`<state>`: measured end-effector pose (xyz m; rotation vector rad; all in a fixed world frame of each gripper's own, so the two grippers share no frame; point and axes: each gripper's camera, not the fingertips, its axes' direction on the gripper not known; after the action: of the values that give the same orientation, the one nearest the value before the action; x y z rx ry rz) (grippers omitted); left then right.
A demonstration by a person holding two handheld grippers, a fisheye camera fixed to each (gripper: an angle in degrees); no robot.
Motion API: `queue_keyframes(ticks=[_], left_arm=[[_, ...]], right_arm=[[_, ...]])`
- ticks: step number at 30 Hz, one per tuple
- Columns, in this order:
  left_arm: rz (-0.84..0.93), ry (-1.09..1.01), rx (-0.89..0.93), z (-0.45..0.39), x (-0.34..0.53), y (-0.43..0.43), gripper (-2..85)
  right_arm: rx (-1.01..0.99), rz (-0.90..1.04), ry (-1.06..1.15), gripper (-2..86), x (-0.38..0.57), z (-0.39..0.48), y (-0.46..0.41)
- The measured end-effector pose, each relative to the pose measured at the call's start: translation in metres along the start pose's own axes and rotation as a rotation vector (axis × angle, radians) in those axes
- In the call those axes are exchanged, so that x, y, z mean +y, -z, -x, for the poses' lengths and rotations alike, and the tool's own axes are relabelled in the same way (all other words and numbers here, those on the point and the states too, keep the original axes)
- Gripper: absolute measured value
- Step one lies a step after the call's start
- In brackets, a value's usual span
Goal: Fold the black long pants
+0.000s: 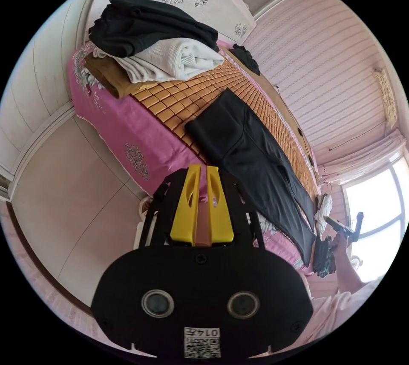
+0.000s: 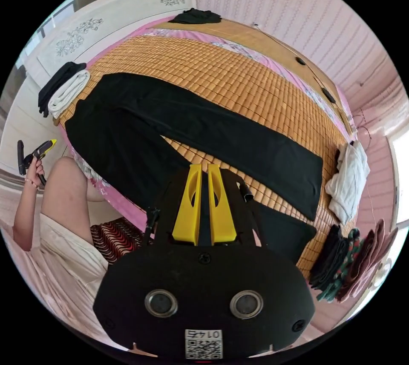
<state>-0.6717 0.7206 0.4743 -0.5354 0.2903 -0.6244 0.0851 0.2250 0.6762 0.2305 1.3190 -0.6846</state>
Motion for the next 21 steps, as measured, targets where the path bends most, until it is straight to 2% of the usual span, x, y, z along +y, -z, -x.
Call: queue_keyframes(ticks=[5, 8, 14, 21], left_arm=[[-0.025, -0.052, -0.076, 0.034, -0.029, 0.004, 3.9], [0.007, -0.06, -0.086, 0.046, -0.05, 0.002, 5.4], [0.077, -0.023, -0.011, 0.079, -0.079, -0.005, 6.8], [0.114, -0.087, 0.108, 0.106, -0.104, 0.003, 7.6]], right_arm=[[-0.177, -0.005, 0.313, 0.0, -0.14, 0.15, -0.034], [-0.199, -0.004, 0.451, -0.5, -0.203, 0.223, -0.051], [-0.106, 0.025, 0.563, -0.9, -0.3, 0.328, -0.094], [-0.08, 0.066, 0.631, -1.0, -0.364, 0.386, -0.134]])
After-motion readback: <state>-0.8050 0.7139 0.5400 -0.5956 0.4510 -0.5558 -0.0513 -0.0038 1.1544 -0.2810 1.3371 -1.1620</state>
